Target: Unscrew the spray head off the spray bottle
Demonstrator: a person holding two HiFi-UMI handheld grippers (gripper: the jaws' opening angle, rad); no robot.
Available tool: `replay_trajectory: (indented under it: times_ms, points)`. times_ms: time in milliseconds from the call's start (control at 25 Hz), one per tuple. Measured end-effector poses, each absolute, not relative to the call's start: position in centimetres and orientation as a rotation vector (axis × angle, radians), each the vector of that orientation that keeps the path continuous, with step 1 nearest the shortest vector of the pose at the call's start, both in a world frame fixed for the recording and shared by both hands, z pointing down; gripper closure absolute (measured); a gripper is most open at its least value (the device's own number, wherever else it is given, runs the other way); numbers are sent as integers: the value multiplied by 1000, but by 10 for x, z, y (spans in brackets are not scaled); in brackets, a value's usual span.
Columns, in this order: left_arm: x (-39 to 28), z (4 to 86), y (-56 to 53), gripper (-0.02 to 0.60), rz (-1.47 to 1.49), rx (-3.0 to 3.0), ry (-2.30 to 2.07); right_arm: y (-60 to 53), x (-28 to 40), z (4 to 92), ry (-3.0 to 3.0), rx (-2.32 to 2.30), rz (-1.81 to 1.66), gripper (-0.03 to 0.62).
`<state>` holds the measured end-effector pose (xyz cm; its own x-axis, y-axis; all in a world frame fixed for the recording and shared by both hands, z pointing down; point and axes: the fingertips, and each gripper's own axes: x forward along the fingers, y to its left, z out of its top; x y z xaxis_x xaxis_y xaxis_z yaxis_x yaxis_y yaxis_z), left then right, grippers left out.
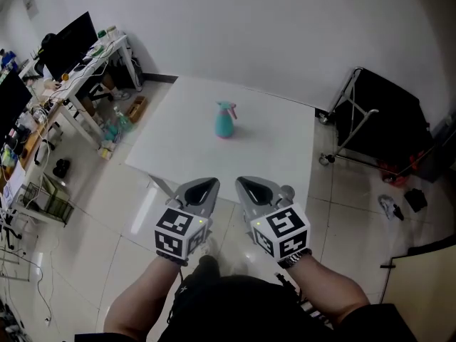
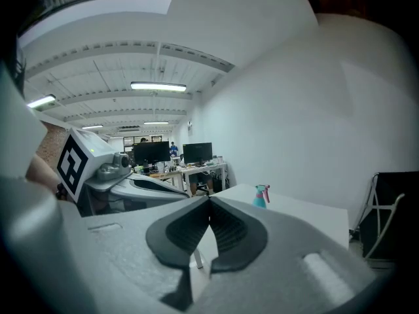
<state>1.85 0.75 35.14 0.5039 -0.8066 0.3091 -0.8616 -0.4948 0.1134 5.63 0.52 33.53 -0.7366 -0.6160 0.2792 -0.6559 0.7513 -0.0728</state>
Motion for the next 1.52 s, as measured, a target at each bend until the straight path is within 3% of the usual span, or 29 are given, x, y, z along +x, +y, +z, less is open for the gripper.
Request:
replay_trajectory:
  times_ms: [1520]
  points:
    - [-30,373,-110,572,305,2542,-1189,-108,3,355,-2569,1188,328,603]
